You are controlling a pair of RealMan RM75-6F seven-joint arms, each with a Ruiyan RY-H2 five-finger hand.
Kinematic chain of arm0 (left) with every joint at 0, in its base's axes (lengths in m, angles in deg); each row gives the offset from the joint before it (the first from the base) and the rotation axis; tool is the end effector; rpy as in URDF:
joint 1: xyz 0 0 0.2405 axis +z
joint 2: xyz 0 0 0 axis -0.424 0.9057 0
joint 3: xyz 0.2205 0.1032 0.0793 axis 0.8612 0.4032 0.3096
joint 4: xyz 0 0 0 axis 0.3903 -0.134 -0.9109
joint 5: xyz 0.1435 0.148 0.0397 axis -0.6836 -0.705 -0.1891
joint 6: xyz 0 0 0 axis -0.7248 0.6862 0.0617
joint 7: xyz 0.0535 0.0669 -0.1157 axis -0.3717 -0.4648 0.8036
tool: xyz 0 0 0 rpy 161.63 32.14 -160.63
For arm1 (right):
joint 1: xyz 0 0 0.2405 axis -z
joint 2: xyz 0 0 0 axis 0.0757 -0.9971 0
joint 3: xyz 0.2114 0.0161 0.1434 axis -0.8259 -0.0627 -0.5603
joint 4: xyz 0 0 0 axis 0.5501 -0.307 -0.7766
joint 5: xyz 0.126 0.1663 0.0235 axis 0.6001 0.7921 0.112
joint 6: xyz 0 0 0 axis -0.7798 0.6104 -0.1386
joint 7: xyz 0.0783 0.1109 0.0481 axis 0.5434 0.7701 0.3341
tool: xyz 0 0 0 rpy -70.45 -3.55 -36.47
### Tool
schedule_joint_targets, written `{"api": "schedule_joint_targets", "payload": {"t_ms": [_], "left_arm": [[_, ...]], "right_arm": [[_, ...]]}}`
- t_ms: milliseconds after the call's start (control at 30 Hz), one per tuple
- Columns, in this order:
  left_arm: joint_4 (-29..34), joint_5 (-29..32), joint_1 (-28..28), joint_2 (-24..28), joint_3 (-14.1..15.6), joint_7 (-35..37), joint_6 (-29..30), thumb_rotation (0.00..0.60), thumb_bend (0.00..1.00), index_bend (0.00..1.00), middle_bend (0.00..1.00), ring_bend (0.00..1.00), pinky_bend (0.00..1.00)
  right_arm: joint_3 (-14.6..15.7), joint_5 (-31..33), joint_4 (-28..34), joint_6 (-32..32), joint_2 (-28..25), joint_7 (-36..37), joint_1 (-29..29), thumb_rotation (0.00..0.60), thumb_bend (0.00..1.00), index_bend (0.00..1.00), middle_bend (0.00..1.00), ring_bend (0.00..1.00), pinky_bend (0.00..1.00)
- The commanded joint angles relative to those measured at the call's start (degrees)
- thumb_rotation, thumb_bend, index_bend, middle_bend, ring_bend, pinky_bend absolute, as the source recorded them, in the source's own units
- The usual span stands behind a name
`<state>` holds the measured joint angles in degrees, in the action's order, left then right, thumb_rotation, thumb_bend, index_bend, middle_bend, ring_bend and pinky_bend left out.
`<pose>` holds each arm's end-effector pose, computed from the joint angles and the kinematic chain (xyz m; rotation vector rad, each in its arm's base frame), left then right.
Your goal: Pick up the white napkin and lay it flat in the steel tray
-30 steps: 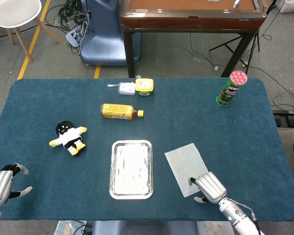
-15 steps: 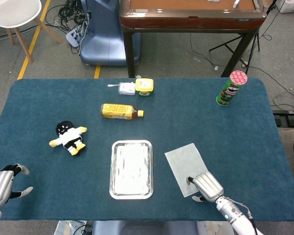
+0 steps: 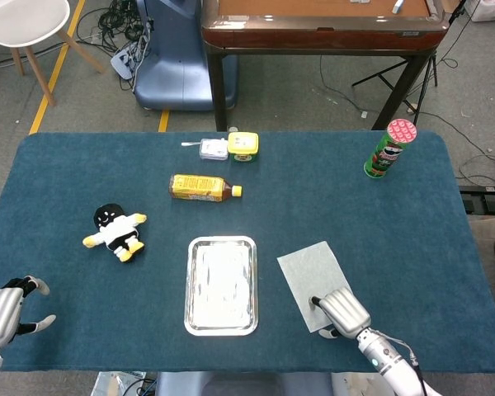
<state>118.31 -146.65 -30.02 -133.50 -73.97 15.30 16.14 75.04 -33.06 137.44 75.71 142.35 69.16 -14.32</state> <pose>-0.3143 0.1710 0.1540 -1.4200 -0.9710 -0.7590 -0.2447 -0.1893 -0.0284 2.0654 -0.9123 0.7889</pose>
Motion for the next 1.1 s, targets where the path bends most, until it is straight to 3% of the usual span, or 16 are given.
{"api": "schedule_joint_targets", "payload": {"t_ms": [33,867,1100], "left_arm": [[0.0,0.0,0.0,0.0,0.0,0.1,0.0,0.6,0.07,0.48,0.44,0.36,0.58],[0.2,0.0,0.0,0.2,0.0,0.4,-0.1,0.6,0.07,0.48,0.44,0.36,0.58],[0.2,0.1,0.0,0.3,0.0,0.5,-0.2,0.6,0.07,0.48,0.44,0.36,0.58]], "right_arm": [[-0.2,0.3,-0.3,0.1,0.4,-0.2,-0.1,0.6,0.0,0.45,1.0,1.0,1.0],[-1.3,1.5,-3.5,1.7,3.0,1.2,-0.5,0.6,0.0,0.45,1.0,1.0,1.0],[-1.6,2.2,-3.3,1.8,3.1,1.9,-0.6,0.6,0.08,0.45,1.0,1.0,1.0]]}}
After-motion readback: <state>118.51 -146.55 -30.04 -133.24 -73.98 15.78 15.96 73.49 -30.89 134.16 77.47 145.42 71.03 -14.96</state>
